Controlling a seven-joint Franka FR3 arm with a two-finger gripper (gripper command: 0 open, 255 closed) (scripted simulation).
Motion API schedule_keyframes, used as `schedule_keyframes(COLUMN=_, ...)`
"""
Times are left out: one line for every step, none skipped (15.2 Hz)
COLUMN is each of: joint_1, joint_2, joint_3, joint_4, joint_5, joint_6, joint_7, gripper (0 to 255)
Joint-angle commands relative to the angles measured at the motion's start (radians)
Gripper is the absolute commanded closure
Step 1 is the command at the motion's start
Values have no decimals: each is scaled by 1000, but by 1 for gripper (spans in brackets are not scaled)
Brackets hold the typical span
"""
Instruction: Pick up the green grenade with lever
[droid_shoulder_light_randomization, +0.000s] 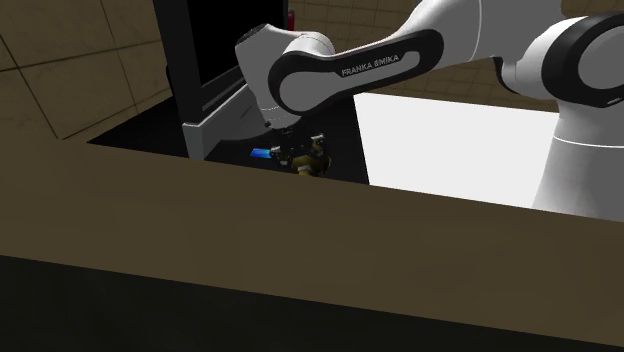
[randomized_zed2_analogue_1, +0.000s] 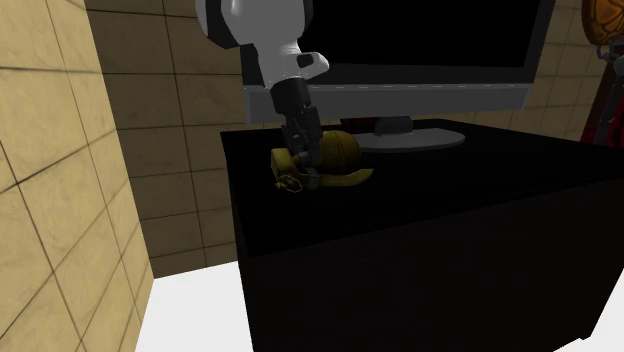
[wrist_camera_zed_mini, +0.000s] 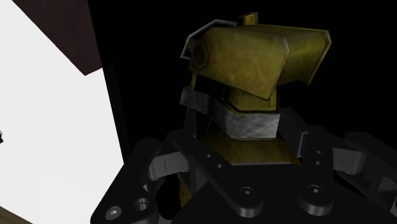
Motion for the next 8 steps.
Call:
schedule_keyframes(joint_1=1, joint_2=-2, joint_3=1, joint_4=7, joint_5=3, joint_6=-11, joint_7=-4, gripper=255)
schedule_keyframes(joint_1=1, joint_2=-5, joint_3=2, joint_4=17, joint_5=5, joint_6=-23, joint_7=-7, gripper=255)
schedule_keyframes(joint_1=2, joint_2=-7, joint_3=3, joint_4=28, joint_5=7, joint_6=-35, joint_7=-10, gripper=255)
schedule_keyframes(joint_1=3, joint_2=-9, joint_3=3, joint_4=39, joint_5=8, joint_6=-47, joint_7=-14, gripper=255)
schedule_keyframes(joint_1=4, joint_2=-11, joint_3=4, joint_4=50, joint_5=9, joint_6=-59, joint_7=-17, gripper=255)
schedule_keyframes(joint_1=5, joint_2=-12, joint_3=4, joint_4=62, joint_5=10, joint_6=-71, joint_7=-20, gripper=255)
schedule_keyframes(joint_1=6, joint_2=-14, joint_3=5, joint_4=74, joint_5=11, joint_6=-84, joint_7=-23, gripper=255)
schedule_keyframes(joint_1=7, joint_2=-15, joint_3=6, joint_4=86, joint_5=11, joint_6=-96, joint_7=-26, gripper=255)
